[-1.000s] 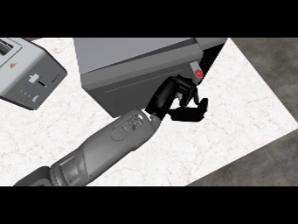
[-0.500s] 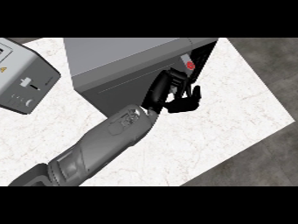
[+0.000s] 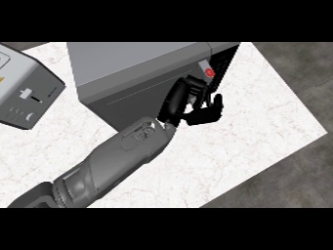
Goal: Pick up the milk, place it into the microwave and close the microwave
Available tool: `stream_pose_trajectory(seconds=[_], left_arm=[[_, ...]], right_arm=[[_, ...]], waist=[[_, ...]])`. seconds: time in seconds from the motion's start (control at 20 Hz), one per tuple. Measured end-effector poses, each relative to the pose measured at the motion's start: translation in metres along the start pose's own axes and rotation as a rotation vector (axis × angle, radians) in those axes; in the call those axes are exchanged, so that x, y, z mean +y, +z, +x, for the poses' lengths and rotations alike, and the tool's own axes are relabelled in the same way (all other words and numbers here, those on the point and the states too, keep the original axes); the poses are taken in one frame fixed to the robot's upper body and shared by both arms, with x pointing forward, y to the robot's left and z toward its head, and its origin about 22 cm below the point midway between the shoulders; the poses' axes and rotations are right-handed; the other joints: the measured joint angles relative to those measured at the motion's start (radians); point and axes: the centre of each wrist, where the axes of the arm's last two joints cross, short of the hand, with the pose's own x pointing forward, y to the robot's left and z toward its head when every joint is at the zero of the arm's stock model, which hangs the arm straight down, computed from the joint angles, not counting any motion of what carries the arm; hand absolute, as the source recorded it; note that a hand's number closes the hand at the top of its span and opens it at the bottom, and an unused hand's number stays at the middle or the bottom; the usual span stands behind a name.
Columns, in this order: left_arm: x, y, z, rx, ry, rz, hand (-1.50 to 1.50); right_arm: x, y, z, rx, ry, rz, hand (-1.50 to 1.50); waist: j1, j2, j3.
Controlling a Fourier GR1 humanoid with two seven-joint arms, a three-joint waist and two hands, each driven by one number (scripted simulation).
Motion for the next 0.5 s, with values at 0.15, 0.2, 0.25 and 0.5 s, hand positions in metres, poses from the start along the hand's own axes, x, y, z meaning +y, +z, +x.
stream_pose_trajectory(seconds=[0.15, 0.2, 0.25, 0.5], left_arm=[[0.0007, 0.0005, -0.0004, -0.003, 0.000, 0.014, 1.50], [0.0007, 0.0006, -0.0003, -0.004, 0.001, 0.017, 1.50], [0.0010, 0.0008, -0.0006, -0.003, 0.001, 0.022, 1.50], [0.0014, 0.0013, -0.0009, -0.012, 0.000, 0.035, 1.50]], right_arm=[[-0.0021, -0.0022, 0.0021, -0.005, -0.004, 0.002, -1.50], [-0.0029, -0.0029, 0.0027, -0.005, -0.006, 0.004, -1.50], [-0.0036, -0.0032, 0.0030, -0.004, -0.010, 0.004, -1.50], [-0.0079, -0.0068, 0.0063, -0.009, -0.015, 0.010, -1.50]], waist=[[-0.005, 0.000, 0.000], [-0.005, 0.001, 0.000], [-0.007, 0.000, 0.000], [-0.011, 0.002, 0.001]])
